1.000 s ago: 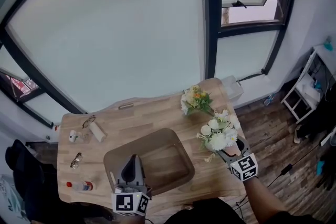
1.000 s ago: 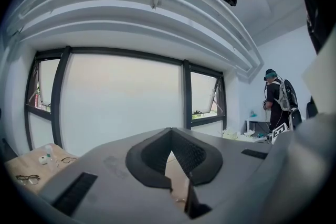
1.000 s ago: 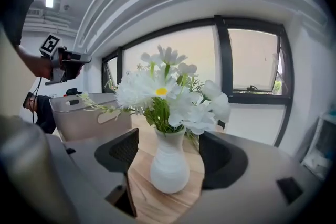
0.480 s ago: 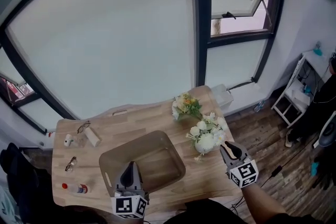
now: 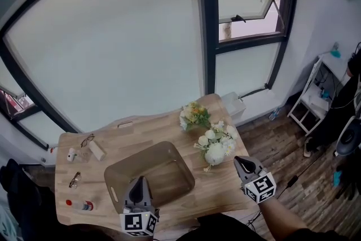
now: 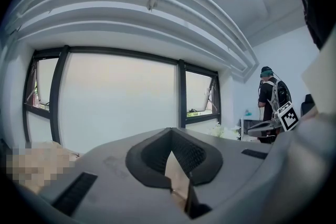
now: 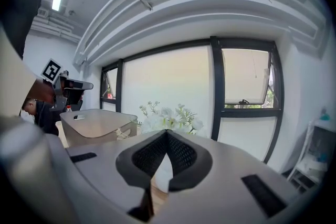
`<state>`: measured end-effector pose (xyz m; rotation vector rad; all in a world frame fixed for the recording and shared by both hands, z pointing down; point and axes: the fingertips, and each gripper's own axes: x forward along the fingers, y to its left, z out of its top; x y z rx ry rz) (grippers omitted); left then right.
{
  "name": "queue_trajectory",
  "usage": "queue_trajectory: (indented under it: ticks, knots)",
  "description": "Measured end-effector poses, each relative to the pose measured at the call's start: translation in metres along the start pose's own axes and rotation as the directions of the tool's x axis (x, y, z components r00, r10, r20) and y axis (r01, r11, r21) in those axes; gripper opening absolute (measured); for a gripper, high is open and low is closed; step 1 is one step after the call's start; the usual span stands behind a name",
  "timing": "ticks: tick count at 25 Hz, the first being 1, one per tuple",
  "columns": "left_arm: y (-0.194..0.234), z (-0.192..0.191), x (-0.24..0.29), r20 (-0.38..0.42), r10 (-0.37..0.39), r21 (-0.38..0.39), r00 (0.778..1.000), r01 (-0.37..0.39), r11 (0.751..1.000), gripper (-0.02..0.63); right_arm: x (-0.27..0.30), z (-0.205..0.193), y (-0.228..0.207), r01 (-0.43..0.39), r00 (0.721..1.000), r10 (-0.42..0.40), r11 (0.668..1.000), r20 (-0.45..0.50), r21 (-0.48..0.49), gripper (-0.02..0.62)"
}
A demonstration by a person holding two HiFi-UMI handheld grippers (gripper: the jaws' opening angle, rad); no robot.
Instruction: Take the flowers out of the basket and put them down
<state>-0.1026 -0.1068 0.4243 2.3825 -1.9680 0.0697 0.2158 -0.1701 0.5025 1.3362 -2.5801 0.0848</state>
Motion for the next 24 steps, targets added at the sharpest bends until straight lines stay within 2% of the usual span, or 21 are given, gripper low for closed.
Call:
queue_trajectory:
  ticks: [15,24]
  knots:
    - [0.002,0.003,-0.004,0.009,0.017,-0.008,1.000,-0.017,1.000,0.002,0.010,0.005,0.000,-0.001,1.000,0.001,1.000,0.005,-0.011,0.021]
    - [-0.001,0.007,-0.003,0.022,0.012,0.014,1.000,-0.013,1.000,0.002,0.011,0.002,0.003,-0.004,1.000,0.004,1.000,0.000,-0.013,0.021]
